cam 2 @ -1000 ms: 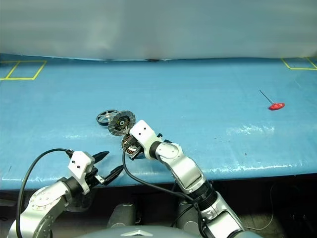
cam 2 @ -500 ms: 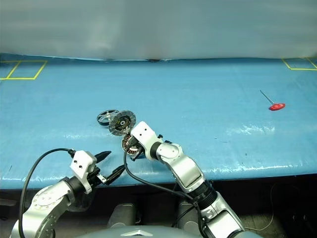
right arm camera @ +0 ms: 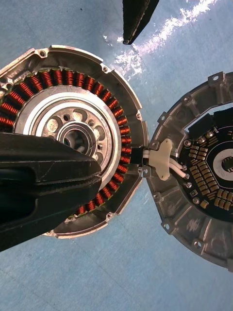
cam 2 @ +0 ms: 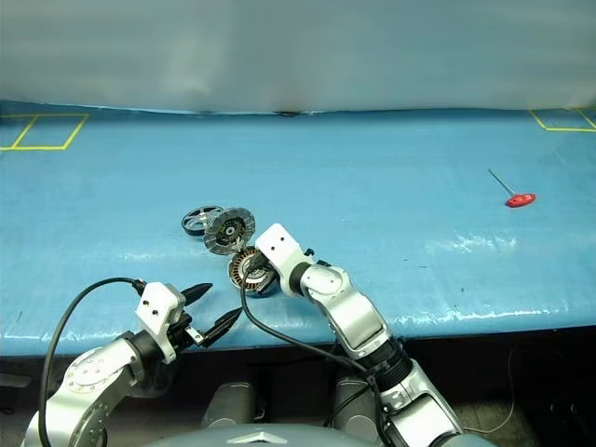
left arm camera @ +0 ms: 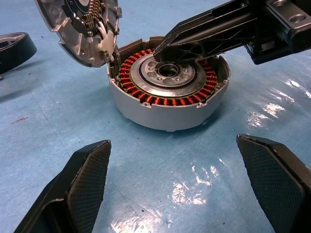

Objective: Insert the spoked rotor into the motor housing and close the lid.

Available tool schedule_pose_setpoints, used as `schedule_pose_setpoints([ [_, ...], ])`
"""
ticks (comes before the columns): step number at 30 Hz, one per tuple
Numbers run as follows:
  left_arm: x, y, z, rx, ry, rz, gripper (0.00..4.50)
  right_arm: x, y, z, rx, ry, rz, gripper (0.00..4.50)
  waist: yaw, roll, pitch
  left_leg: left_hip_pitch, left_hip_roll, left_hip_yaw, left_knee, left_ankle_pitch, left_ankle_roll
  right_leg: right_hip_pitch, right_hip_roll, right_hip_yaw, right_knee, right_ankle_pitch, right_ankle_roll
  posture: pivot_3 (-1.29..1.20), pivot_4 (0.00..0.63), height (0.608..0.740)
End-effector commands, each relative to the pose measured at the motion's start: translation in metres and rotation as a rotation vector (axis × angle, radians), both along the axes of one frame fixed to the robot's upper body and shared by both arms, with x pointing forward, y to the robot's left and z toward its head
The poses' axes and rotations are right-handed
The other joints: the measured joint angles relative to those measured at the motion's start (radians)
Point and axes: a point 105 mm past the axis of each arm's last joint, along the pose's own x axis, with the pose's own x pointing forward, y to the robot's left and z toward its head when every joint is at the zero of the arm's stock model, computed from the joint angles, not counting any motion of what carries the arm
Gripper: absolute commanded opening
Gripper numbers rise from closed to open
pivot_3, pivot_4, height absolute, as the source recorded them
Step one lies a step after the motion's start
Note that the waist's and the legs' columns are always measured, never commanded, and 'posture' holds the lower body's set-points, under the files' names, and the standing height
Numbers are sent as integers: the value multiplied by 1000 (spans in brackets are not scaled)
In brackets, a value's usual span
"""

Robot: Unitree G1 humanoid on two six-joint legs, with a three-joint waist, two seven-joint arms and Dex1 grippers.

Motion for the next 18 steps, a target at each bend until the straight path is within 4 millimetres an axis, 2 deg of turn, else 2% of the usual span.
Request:
schedule_pose_setpoints([
  [1, 1, -4, 10, -1, -46, -17, 4500, 1, -2, 4, 4, -16, -9, 51, 0, 0, 0, 0, 0, 0, 0, 0, 0, 0, 0, 0, 0, 0, 0, 0, 150, 740],
  [7, 1, -4, 9, 0, -45, -14, 4500, -3, 1, 7, 28, -15, 13, 51, 0, 0, 0, 1, 0, 0, 0, 0, 0, 0, 0, 0, 0, 0, 0, 0, 150, 740],
  [13, 1, -3, 10, 4, -46, -10, 4500, -9, 7, 29, 105, -45, 63, 51, -1, 0, 0, 0, 0, 0, 0, 0, 0, 0, 0, 0, 0, 0, 0, 0, 150, 740],
  [18, 2, -4, 10, 3, -46, -13, 4500, -11, 12, 29, 102, -43, 79, 51, 0, 0, 0, 0, 0, 0, 0, 0, 0, 0, 0, 0, 0, 0, 0, 0, 150, 740],
])
